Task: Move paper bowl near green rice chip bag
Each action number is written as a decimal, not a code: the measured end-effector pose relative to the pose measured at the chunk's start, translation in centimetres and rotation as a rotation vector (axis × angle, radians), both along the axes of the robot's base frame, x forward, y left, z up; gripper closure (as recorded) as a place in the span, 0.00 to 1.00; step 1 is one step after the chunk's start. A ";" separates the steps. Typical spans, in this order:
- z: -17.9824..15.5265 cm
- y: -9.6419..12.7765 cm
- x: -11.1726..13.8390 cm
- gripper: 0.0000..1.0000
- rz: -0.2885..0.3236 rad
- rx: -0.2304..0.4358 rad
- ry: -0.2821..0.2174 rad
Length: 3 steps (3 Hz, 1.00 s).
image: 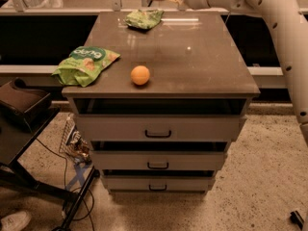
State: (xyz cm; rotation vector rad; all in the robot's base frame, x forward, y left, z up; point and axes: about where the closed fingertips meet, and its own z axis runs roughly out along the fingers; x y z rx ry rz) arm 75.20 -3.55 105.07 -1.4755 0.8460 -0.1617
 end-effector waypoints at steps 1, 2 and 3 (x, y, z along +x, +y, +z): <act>0.0 0.1 0.0 1.00 0.001 0.000 0.000; -0.8 1.2 -0.6 1.00 0.017 -0.014 -0.007; -3.8 5.6 -3.9 1.00 0.102 -0.099 -0.022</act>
Offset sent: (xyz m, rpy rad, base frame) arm -0.0229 0.0325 -0.0276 -0.0487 -0.0284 0.0452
